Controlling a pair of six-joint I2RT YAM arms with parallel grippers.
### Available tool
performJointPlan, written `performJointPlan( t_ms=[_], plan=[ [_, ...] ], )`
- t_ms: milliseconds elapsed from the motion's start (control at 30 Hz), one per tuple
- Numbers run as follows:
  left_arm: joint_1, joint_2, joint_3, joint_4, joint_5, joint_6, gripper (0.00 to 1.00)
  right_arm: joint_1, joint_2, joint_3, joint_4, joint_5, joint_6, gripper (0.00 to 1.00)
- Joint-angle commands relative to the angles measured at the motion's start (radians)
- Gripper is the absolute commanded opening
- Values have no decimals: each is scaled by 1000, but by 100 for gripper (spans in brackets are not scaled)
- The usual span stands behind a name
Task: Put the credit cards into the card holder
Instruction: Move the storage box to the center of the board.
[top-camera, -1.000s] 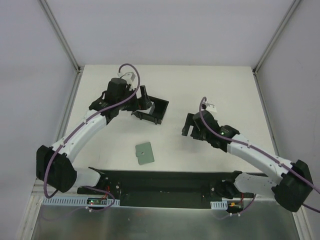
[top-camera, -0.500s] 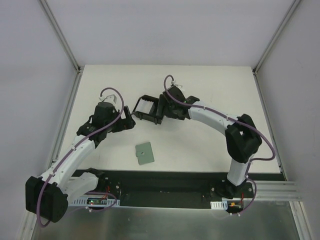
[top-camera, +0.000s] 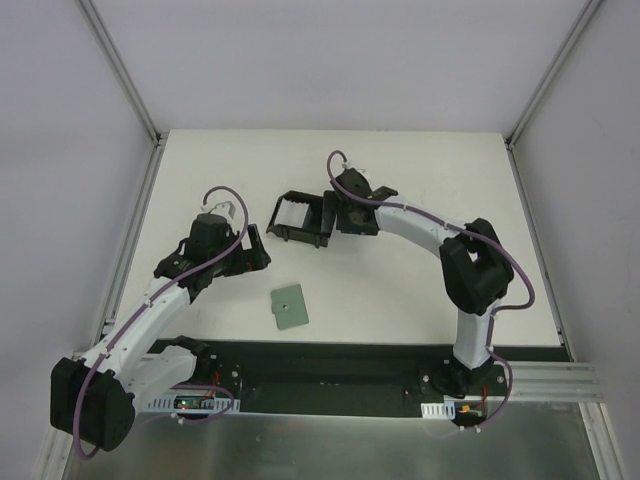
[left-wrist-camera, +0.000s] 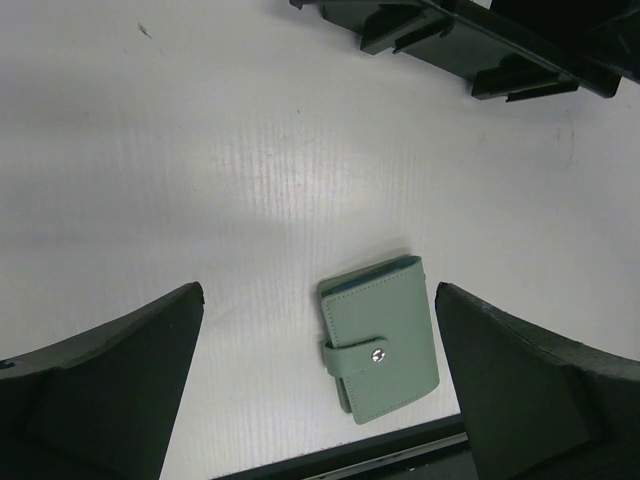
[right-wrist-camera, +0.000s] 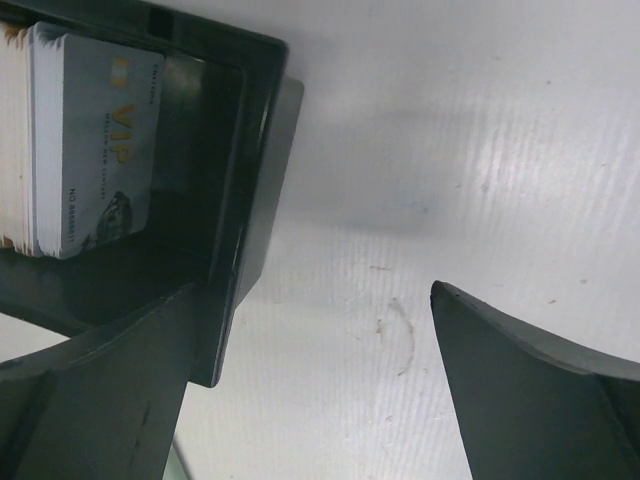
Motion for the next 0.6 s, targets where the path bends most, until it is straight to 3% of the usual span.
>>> performJointPlan(
  t_ms=[0, 567],
  plan=[
    [6, -9, -4, -3, 40, 3, 99, -47, -13, 12, -25, 9, -81, 99],
    [5, 6, -54, -2, 111, 20, 99, -150, -112, -97, -16, 7, -304, 99]
  ],
)
